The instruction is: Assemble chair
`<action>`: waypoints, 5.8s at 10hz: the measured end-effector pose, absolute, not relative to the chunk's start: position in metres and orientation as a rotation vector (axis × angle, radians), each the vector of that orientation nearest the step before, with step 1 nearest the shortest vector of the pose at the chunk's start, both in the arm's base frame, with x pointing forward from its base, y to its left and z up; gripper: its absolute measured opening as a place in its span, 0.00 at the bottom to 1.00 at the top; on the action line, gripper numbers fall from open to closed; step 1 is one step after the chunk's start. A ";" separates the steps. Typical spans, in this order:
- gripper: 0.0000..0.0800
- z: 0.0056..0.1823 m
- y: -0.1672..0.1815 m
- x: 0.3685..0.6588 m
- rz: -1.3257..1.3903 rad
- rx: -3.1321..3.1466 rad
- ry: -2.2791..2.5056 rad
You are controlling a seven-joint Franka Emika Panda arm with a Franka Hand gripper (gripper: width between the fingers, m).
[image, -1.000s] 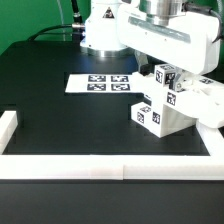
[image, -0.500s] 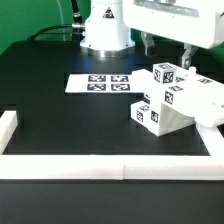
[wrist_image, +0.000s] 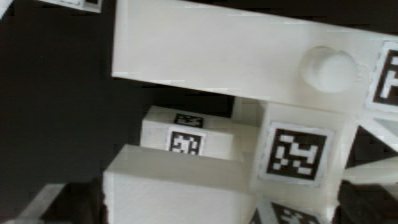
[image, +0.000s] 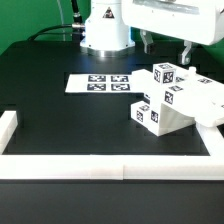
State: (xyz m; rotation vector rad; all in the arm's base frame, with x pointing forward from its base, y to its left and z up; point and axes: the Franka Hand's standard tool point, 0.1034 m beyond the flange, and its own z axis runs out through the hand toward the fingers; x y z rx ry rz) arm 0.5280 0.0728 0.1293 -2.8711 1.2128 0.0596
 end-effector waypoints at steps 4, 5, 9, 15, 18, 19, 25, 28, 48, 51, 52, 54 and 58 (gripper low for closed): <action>0.81 0.132 0.077 0.522 -0.002 -3.066 0.295; 0.81 0.133 0.076 0.520 -0.020 -3.067 0.071; 0.81 0.132 0.073 0.518 -0.032 -3.049 -0.338; 0.81 0.108 0.093 0.451 -0.170 -3.066 -0.441; 0.81 0.101 0.093 0.450 -0.162 -3.072 -0.448; 0.81 0.099 0.091 0.450 -0.160 -3.072 -0.462; 0.81 0.048 0.059 0.425 -0.198 -3.129 -0.545; 0.81 0.038 0.068 0.420 -0.179 -3.134 -0.532; 0.33 0.006 0.073 0.412 -0.182 -3.161 -0.537; 0.34 0.006 0.070 0.413 -0.182 -3.163 -0.526; 0.34 0.007 0.070 0.414 -0.185 -3.163 -0.524; 0.34 0.013 0.067 0.416 -0.183 -3.160 -0.520; 0.34 0.073 0.071 0.418 -0.103 -3.088 -0.463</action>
Offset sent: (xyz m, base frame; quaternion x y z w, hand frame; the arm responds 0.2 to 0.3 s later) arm -0.0168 0.0184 -0.0046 0.0998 -0.0366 -0.3954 0.9123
